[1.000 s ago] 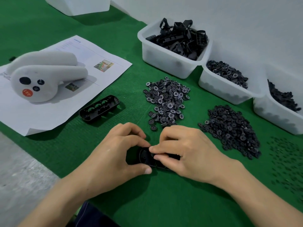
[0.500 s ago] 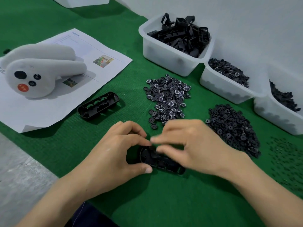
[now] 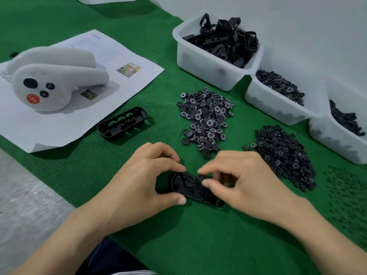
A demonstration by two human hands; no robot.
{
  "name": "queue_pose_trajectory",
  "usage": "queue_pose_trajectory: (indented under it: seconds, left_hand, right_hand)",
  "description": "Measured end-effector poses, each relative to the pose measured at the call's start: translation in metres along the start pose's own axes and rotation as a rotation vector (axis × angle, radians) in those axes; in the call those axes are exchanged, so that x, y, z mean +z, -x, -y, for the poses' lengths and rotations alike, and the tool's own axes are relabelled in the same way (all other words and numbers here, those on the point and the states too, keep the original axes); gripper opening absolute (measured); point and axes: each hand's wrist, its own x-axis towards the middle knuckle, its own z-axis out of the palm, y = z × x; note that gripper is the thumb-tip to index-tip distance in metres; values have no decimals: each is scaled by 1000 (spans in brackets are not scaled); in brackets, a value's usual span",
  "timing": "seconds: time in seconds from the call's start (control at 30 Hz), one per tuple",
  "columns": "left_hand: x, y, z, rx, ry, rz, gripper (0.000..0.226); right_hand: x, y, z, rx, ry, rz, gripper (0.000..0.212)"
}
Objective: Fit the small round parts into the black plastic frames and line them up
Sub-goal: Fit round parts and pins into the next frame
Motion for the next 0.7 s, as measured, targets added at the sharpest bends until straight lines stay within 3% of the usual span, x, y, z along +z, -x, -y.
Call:
queue_pose_trajectory:
  seconds: [0.17, 0.43, 0.7]
  left_hand:
    - [-1, 0, -1, 1, -3, 8, 56]
    - [0, -1, -1, -5, 0, 5, 57]
    - [-1, -1, -2, -1, -5, 3, 57]
  right_hand:
    - [5, 10, 1, -98, 100, -53, 14]
    - [4, 9, 2, -240, 276, 1, 9]
    - [3, 10, 2, -183, 216, 1, 10]
